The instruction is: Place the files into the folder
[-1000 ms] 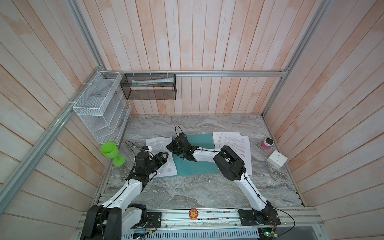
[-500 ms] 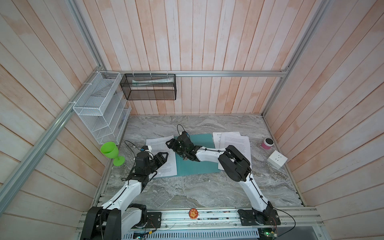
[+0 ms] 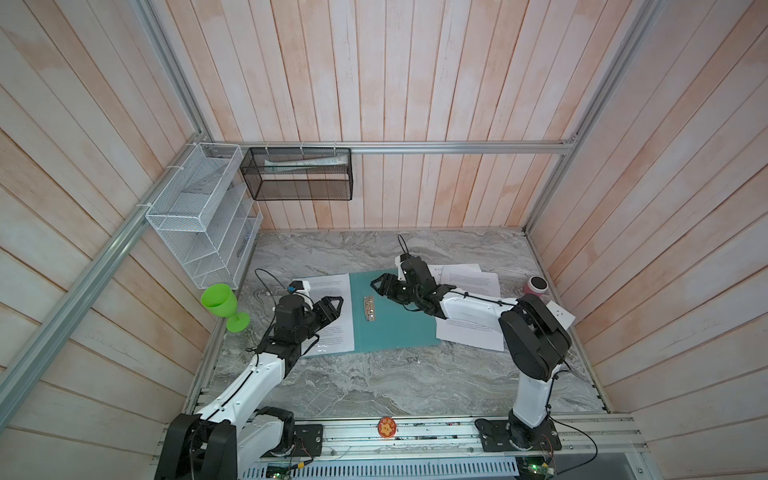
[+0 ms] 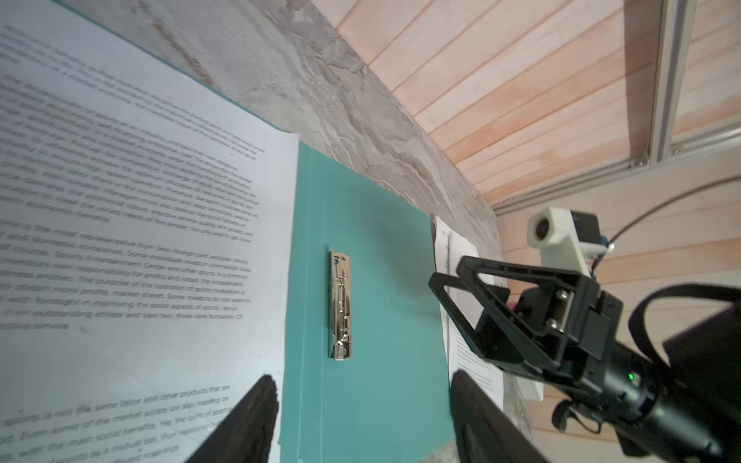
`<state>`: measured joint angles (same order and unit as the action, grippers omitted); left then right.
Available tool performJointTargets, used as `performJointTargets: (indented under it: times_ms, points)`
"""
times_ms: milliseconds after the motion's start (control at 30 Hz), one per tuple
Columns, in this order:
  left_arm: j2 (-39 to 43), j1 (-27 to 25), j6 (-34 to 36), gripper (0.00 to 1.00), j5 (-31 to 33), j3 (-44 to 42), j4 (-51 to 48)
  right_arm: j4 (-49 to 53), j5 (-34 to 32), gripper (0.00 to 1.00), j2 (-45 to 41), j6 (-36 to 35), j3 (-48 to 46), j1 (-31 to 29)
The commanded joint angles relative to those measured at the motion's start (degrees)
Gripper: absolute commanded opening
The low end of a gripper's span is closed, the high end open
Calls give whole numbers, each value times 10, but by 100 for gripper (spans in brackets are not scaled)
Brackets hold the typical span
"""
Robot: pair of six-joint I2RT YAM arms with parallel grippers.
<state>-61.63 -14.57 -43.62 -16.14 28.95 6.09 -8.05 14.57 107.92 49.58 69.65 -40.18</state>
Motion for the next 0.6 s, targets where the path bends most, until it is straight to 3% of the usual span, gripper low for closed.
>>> performJointTargets:
  times_ms: [0,100,267,467,567]
  points:
    - [-5,-57,56,70,78,40,-69,122,60,63,-35,-148,16,-18]
    - [-19,-99,78,70,121,60,-115,102,33,59,-78,-158,-41,-27]
    - [-40,-139,93,70,175,79,-178,55,8,36,-127,-124,-116,-28]
    - [-42,-139,86,64,180,4,-101,9,-48,29,-161,-141,-165,-26]
    - [-59,-139,80,58,189,-4,-78,5,-44,19,-143,-146,-154,-12]
